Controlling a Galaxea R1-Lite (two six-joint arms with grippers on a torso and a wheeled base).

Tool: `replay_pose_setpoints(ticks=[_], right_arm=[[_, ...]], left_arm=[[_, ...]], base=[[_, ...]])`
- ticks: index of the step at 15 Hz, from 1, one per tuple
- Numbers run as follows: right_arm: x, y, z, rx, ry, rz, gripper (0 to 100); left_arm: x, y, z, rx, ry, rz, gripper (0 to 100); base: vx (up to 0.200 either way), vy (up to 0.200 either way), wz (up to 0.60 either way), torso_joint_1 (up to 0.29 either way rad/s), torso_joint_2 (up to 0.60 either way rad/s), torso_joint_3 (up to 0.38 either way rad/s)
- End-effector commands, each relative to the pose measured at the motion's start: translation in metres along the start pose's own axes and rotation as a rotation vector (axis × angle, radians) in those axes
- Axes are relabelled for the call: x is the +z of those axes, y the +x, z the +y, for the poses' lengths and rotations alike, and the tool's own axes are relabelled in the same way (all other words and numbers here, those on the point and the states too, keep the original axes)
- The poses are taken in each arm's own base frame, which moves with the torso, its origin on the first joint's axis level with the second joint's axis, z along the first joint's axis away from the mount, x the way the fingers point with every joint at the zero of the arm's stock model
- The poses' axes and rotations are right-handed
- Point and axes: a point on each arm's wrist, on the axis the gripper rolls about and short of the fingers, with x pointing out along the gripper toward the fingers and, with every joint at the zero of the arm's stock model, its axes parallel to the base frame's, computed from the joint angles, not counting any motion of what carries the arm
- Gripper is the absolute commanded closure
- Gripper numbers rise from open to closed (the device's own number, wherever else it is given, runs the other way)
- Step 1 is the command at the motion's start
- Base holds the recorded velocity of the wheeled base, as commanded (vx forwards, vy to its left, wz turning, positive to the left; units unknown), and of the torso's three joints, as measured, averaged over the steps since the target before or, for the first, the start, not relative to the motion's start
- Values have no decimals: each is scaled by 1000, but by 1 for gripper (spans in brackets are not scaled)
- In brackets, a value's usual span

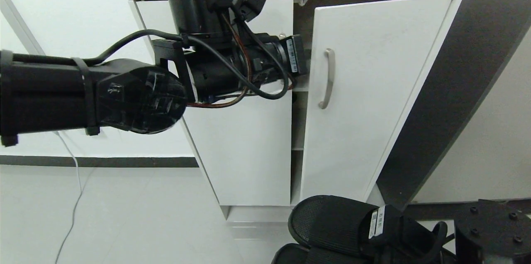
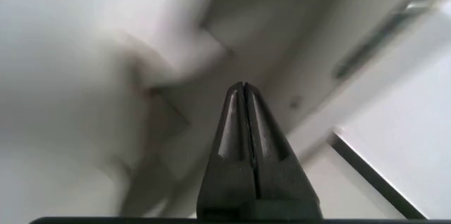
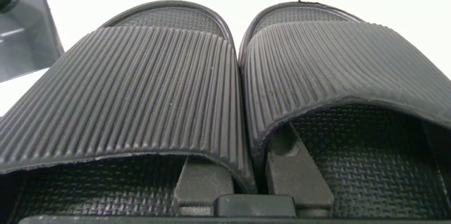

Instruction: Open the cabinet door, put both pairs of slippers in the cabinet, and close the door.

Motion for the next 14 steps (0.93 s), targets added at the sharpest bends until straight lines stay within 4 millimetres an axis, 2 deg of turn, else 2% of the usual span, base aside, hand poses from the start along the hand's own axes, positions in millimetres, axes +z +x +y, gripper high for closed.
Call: replay_pose_setpoints(ticks=[1,3,4,7,9,11,14], right_arm=[[0,-3,7,27,-9,-7,100],[0,-3,9,35,-17,-3,100],[0,-3,9,35,-15,-3,100],[-1,-1,4,11,-3,4,100],[1,0,-7,-34,11,-3,100],[4,0,-20,-85,28,-16,100],[6,-1,-25,-107,34,-26,100]], left_arm=[[-2,-6,-37,-92,9,1,100],[-6,-3,-62,-165,42,-6,100],[-7,-2,-62,-167,51,-4,100],[-9,-7,-45,-112,55,9,100],[-6,-30,-31,-31,53,9,100],[2,-95,-30,27,55,-8,100],[-11,-195,-38,116,57,-28,100]], base=[[-200,0,0,2,2,7],[-200,0,0,0,0,7],[-200,0,0,-7,7,7],[0,0,0,0,0,0],[0,0,0,0,0,0],[0,0,0,0,0,0],[0,0,0,0,0,0]])
